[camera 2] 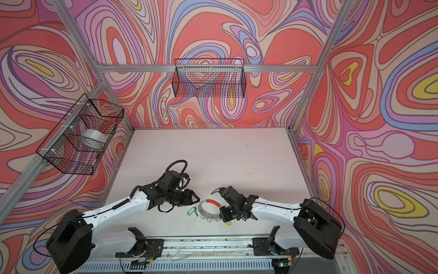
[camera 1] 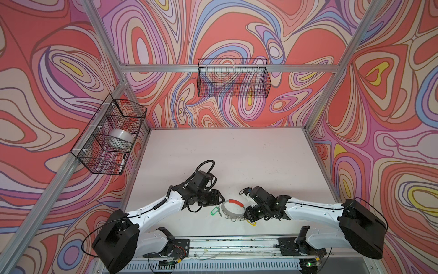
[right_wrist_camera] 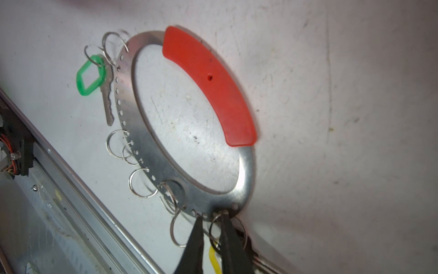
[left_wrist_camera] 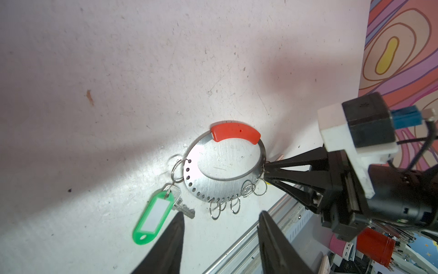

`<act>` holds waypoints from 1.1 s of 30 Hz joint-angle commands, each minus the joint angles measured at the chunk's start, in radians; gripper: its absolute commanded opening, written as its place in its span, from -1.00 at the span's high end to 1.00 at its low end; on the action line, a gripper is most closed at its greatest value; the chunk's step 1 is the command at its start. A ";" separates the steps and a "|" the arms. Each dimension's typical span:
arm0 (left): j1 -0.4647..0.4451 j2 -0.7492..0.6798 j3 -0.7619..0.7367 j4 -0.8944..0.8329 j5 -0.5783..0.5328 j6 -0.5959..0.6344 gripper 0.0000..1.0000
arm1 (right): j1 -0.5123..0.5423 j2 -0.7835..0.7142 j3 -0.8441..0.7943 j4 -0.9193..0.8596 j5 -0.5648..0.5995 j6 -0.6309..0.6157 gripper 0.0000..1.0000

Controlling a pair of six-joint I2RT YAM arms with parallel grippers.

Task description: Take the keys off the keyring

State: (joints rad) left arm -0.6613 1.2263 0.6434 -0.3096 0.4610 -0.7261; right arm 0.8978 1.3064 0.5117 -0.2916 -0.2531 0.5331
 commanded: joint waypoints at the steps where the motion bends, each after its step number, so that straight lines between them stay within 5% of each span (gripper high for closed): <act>1: -0.004 0.004 0.005 0.012 0.017 0.002 -0.02 | 0.006 0.005 0.015 -0.006 -0.003 -0.009 0.89; 13: -0.009 -0.018 0.020 -0.023 0.029 0.008 -0.11 | 0.007 -0.057 0.050 -0.021 0.040 0.005 0.99; 17: -0.011 -0.051 0.026 -0.073 0.001 0.014 -0.23 | 0.016 -0.072 0.066 -0.083 0.014 0.003 0.09; 18: -0.012 -0.058 0.027 -0.082 -0.002 0.016 -0.26 | 0.029 -0.073 0.077 -0.107 0.020 -0.003 0.01; 33: -0.014 -0.086 0.030 -0.109 -0.016 0.027 -0.16 | 0.112 0.140 0.159 -0.037 -0.010 -0.037 0.03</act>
State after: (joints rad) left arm -0.6689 1.1534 0.6529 -0.3794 0.4591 -0.7120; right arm 1.0058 1.4380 0.6743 -0.3569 -0.2543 0.5060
